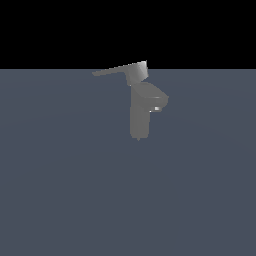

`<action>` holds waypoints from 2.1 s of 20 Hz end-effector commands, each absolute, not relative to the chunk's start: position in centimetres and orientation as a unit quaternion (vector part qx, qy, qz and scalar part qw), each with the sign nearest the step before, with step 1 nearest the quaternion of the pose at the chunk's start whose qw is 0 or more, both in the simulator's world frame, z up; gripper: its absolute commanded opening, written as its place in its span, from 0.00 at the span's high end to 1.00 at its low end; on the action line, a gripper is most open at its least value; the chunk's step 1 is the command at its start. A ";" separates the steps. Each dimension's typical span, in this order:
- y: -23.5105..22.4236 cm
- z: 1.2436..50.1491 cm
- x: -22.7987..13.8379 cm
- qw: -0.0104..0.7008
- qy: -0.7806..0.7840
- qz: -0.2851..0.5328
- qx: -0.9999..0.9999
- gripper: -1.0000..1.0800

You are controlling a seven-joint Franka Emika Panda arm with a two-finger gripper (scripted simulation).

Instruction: Turn on the faucet by rotating a designated handle.

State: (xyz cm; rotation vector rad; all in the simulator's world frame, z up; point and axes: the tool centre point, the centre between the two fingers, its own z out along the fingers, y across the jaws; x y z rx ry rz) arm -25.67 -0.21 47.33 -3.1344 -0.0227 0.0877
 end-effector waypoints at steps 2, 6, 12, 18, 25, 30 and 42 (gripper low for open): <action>-0.2 47.3 -25.7 0.004 -0.007 0.028 -1.000 1.00; -0.4 47.8 -25.6 0.016 -0.009 0.020 -1.000 1.00; -0.6 48.2 -25.5 0.027 -0.010 0.014 -1.000 1.00; -0.6 48.2 -25.0 0.030 0.000 0.016 -0.999 1.00; -0.3 48.1 -23.2 0.042 0.035 0.024 -0.998 1.00; 0.0 47.8 -21.1 0.054 0.077 0.035 -0.995 1.00; 1.1 45.5 -13.8 0.071 0.224 0.075 -0.969 1.00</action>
